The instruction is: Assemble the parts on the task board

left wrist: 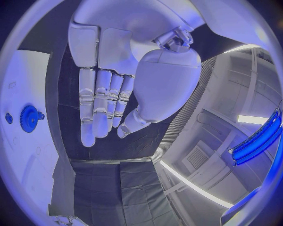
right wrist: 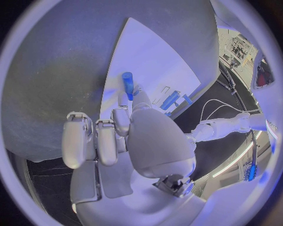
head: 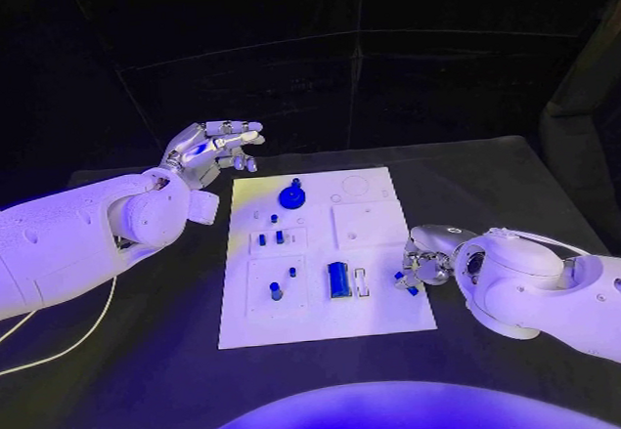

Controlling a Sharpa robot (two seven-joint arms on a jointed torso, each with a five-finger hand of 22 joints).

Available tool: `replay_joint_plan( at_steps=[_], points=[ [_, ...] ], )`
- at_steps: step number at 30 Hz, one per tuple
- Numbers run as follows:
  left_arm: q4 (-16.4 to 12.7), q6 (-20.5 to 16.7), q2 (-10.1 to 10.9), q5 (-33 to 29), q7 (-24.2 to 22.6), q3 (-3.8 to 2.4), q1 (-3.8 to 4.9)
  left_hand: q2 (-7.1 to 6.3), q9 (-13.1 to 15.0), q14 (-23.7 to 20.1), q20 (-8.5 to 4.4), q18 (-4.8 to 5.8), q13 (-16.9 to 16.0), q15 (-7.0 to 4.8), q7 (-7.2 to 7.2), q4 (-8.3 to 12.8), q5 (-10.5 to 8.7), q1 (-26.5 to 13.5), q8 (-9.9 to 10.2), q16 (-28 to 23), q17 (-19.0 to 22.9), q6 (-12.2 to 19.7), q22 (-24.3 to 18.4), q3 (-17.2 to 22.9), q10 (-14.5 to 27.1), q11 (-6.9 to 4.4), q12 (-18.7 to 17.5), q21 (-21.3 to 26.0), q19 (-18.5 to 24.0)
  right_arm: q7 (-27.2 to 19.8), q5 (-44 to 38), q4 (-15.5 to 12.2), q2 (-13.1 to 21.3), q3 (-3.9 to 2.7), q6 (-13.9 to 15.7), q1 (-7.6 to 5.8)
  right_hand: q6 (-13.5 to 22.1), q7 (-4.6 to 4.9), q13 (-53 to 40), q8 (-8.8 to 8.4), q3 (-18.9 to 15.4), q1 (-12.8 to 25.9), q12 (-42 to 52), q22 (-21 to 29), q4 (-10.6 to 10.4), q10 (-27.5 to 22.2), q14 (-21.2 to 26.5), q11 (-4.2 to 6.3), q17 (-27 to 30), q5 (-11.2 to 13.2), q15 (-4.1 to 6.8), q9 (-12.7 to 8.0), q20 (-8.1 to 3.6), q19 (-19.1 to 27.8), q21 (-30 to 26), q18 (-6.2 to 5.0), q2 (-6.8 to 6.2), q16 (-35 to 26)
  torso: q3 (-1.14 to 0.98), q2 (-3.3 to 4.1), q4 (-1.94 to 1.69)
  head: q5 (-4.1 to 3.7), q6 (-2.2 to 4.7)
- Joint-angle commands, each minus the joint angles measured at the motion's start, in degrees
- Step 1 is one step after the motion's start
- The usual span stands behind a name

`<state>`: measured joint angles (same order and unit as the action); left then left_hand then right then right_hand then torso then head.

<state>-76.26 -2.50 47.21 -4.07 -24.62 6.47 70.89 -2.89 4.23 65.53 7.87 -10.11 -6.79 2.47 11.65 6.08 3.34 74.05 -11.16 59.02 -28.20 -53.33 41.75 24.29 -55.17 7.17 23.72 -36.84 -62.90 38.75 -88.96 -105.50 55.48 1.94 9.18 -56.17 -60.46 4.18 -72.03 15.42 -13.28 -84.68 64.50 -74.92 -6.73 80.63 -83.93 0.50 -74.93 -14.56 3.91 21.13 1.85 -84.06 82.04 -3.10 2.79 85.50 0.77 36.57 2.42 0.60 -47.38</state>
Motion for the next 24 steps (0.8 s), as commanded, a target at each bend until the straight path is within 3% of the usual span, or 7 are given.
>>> replay_joint_plan(
  at_steps=[1,8,12,16,21,24],
  points=[
    [-0.1,0.9,0.0,0.2,-0.1,-0.04,0.08,0.48,0.1,-0.4,0.19,-0.40,-0.1,-0.12,-0.01,0.0,0.15,0.1,-0.4,0.4,0.1,0.3,-0.1,-0.4,0.4,0.12,0.3,0.3,0.2,0.9,-0.7,0.5,-0.1,0.65,-3.3,0.76,0.0,-0.01,0.0,-0.69,0.6,-1.9,-0.4,-1.4,0.6,-0.3,-4.4,0.02,-7.0,-3.3,0.47,-1.4,-0.04,-0.7,-0.3,0.15,1.42,-0.3,-0.02,-0.02,-0.02,0.16,0.06],
    [-0.1,1.0,0.1,0.2,-0.1,-0.04,0.08,0.53,0.1,-0.4,0.18,-0.41,-0.1,-0.13,-0.03,0.1,0.16,0.2,-0.4,0.4,0.1,0.3,-0.1,-0.3,0.4,0.10,0.3,0.3,0.2,1.4,0.5,-0.4,0.4,0.64,0.2,0.80,-0.3,0.02,-0.1,-1.65,1.4,-0.9,-0.5,-1.5,0.0,-0.2,-4.4,-0.02,-7.1,-7.7,0.44,-2.0,0.03,-0.7,-0.2,0.17,1.31,-0.2,-0.02,-0.05,0.03,0.16,0.20],
    [-0.1,1.0,0.1,0.2,-0.1,-0.04,0.08,0.53,0.1,-0.4,0.18,-0.41,-0.1,-0.13,-0.03,0.1,0.16,0.2,-0.4,0.4,0.1,0.3,-0.1,-0.3,0.4,0.10,0.3,0.3,0.2,1.1,2.5,-1.5,0.9,0.62,4.1,0.80,-0.4,0.04,-0.1,-2.18,2.0,-0.1,-0.5,-1.5,-0.6,-0.2,-4.4,-0.02,-7.1,-10.3,0.44,-2.4,0.02,-0.7,-0.3,0.15,1.05,-0.3,0.00,-0.03,0.02,0.13,0.32],
    [0.0,1.1,0.0,0.2,0.0,-0.04,0.08,0.60,0.1,-0.4,0.17,-0.42,-0.1,-0.14,-0.03,0.1,0.17,0.3,-0.5,0.4,0.1,0.4,-0.1,-0.2,0.5,0.10,0.4,0.3,0.2,0.2,7.1,-2.9,1.7,0.59,9.0,0.77,-0.5,0.01,0.2,-2.71,3.3,0.8,-1.0,-1.1,-1.8,-0.3,-4.3,0.04,-6.9,-14.5,0.48,-2.7,-0.04,-0.6,-0.5,0.06,0.71,-0.4,0.01,-0.08,-0.02,0.14,0.37],
    [0.0,1.1,0.0,0.2,0.0,-0.03,0.08,0.60,0.1,-0.4,0.17,-0.42,-0.1,-0.14,-0.03,0.1,0.17,0.3,-0.5,0.4,0.1,0.4,-0.1,-0.2,0.5,0.10,0.4,0.3,0.2,-0.6,10.4,-4.1,2.2,0.56,12.5,0.73,-0.6,0.05,0.0,-2.90,3.6,1.5,-0.9,-1.2,-2.4,-0.2,-4.4,0.00,-7.0,-15.0,0.48,-2.8,-0.07,-0.6,-0.5,0.08,0.13,-0.3,0.03,0.02,-0.09,0.24,0.42],
    [-0.1,1.1,0.0,0.2,0.0,-0.03,0.08,0.60,0.1,-0.4,0.17,-0.42,-0.1,-0.14,-0.03,0.1,0.17,0.3,-0.5,0.4,0.1,0.4,-0.1,-0.2,0.5,0.10,0.4,0.3,0.2,-1.3,12.6,-4.3,2.1,0.55,13.9,0.72,-0.7,0.12,-0.1,-3.07,3.4,2.8,-0.7,-1.2,-3.4,0.0,-4.4,-0.09,-7.2,-13.7,0.40,-2.9,-0.03,-0.7,-0.5,0.09,-0.59,-0.3,0.02,0.04,-0.03,0.31,0.39]
  ],
)
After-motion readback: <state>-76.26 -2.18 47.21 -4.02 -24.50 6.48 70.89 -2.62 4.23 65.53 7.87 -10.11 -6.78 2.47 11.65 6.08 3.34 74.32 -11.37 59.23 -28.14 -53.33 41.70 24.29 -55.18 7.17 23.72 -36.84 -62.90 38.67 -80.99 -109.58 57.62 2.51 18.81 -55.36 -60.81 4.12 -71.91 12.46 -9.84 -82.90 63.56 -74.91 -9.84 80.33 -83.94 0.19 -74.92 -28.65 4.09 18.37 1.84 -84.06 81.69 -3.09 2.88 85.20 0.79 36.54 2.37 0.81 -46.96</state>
